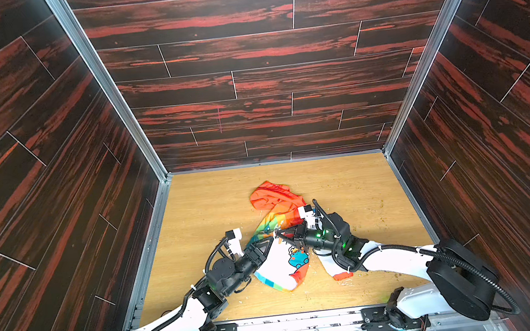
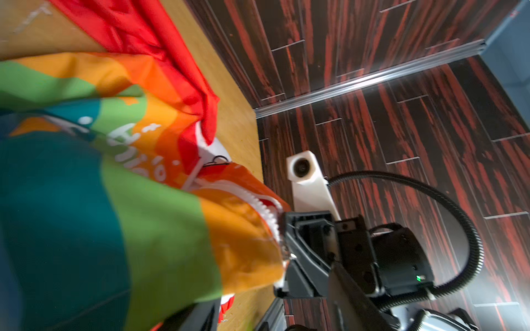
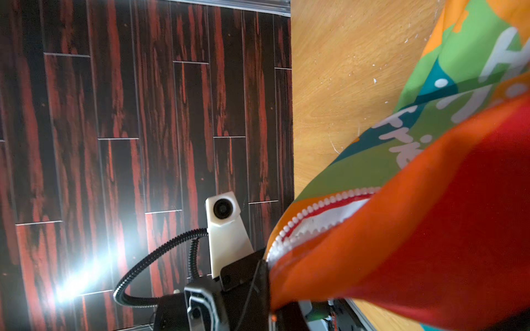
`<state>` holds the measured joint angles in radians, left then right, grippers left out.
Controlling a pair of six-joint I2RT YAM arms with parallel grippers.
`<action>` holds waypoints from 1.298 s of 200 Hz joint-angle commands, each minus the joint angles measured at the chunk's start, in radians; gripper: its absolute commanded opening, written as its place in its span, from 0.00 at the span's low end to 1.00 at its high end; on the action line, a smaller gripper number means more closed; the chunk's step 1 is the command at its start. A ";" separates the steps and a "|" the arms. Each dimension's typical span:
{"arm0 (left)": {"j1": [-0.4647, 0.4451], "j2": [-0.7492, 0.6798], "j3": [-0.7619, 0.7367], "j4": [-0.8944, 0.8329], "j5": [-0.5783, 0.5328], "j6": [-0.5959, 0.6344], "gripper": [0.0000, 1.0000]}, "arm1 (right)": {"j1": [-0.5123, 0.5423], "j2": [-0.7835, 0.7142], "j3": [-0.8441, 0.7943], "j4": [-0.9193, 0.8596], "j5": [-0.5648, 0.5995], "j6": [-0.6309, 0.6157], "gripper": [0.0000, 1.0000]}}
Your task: Zip up the jacket
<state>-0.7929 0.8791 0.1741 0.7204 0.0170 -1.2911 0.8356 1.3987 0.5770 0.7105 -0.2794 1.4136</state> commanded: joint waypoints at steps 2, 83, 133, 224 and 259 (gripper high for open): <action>-0.005 0.030 -0.004 0.050 -0.033 -0.028 0.60 | 0.002 -0.017 -0.003 -0.021 -0.019 -0.059 0.00; -0.005 0.184 0.001 0.220 -0.014 -0.054 0.31 | 0.003 0.027 -0.016 0.008 -0.045 -0.084 0.00; -0.006 0.174 -0.008 0.217 -0.033 -0.047 0.12 | 0.001 0.019 -0.011 -0.027 -0.032 -0.101 0.00; -0.029 0.170 -0.012 0.172 0.000 -0.027 0.00 | -0.024 0.025 -0.029 0.127 0.027 -0.007 0.00; -0.055 0.166 -0.016 0.184 -0.001 -0.026 0.00 | -0.042 -0.024 -0.008 0.002 0.090 -0.038 0.00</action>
<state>-0.8249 1.0595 0.1738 0.9054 -0.0013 -1.3308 0.8242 1.4128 0.5411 0.7444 -0.2958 1.3815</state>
